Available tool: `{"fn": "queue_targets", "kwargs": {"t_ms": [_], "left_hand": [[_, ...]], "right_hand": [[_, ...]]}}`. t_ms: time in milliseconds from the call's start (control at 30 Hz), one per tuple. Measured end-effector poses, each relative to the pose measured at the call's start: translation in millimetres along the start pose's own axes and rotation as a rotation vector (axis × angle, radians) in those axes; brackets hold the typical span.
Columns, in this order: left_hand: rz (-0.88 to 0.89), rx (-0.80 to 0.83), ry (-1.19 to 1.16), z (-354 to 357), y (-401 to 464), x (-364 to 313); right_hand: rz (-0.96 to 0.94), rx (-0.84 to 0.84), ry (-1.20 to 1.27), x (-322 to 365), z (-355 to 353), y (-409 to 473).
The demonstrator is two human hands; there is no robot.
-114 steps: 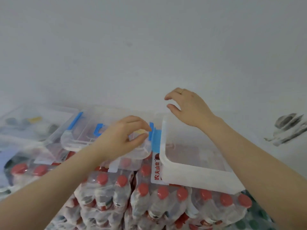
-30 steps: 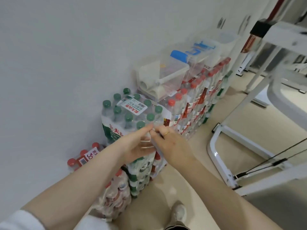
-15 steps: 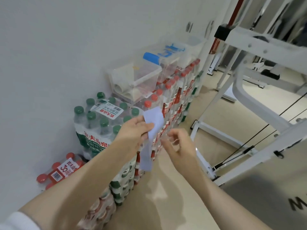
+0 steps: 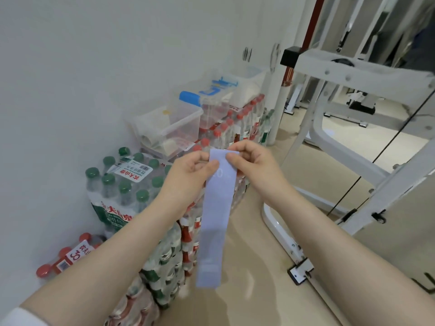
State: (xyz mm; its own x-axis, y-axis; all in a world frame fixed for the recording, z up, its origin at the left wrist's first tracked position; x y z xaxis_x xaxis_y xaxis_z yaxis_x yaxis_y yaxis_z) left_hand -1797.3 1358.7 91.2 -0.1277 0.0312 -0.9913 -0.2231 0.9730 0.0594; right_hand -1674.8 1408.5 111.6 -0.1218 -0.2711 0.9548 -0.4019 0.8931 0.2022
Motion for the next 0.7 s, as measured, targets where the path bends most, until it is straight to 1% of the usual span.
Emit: {"fn": "queue_targets", "kwargs": {"t_ms": [133,200,267,367,467,533,600,700], "left_hand": [[-0.009,-0.014,-0.011,13,-2,-6],[-0.015,0.007,-0.038,22,-3,-9],[-0.01,0.039,-0.054,30,-5,-13],[0.015,0.106,-0.048,44,-10,-21],[0.042,0.136,-0.043,56,-15,-24],[0.06,0.126,-0.041,63,-16,-23],[0.073,0.113,-0.045,70,-18,-23],[0.043,0.119,-0.054,81,-21,-17]], "right_hand": [[-0.046,-0.036,0.0,-1,-12,-8],[-0.051,-0.053,0.011,-4,-19,-12],[-0.096,-0.06,-0.038,-3,-28,-16],[-0.179,0.007,-0.211,5,-34,-25],[-0.208,0.018,-0.181,9,-46,-33],[-0.2,0.012,-0.139,7,-55,-36],[-0.154,0.026,-0.125,0,-60,-39],[-0.091,0.034,-0.136,-10,-68,-44]]}}
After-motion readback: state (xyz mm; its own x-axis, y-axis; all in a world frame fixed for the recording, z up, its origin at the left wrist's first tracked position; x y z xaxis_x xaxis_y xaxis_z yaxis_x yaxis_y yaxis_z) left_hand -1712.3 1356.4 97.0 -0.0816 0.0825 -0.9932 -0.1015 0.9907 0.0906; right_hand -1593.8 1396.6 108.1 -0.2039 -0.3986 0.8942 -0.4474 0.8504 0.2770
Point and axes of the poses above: each hand's wrist, its own y-axis towards the middle knuckle, its own z-axis out of the palm, x = y × z, the point moved 9 cm from there along y, towards the middle knuckle, and after that the axes turned 1 degree about z, right-handed, at the moved point
